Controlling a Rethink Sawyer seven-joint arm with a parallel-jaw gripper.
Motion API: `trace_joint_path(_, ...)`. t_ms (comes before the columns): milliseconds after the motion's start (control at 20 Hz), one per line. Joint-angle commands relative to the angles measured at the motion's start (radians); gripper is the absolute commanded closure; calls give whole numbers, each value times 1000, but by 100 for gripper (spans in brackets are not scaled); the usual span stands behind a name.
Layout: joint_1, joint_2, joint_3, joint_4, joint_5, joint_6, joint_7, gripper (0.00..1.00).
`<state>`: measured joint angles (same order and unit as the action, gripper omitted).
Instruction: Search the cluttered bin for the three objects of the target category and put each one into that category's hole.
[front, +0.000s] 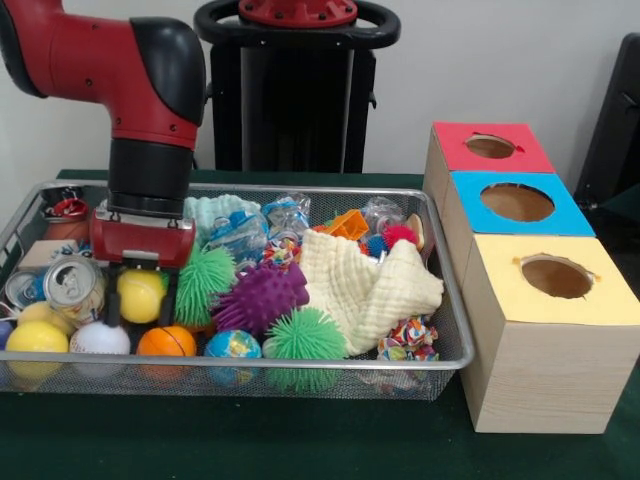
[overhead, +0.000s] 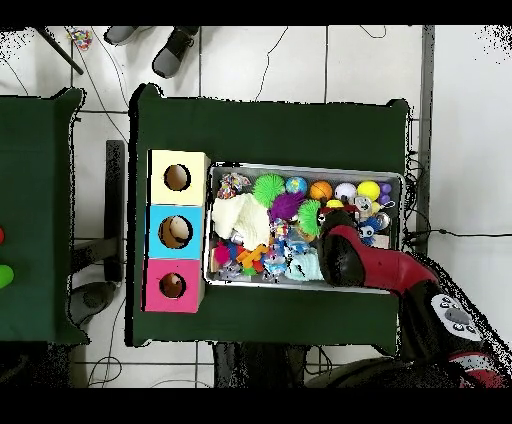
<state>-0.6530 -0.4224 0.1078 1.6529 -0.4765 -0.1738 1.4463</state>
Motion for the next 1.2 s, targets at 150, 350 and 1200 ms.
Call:
trace_joint_path(150, 20, 150, -215, 250, 92, 617, 90, 0)
trace_joint_path(350, 54, 103, -240, 290, 137, 628, 127, 0)
trace_joint_path(1200, 58, 104, -226, 284, 141, 578, 87, 0)
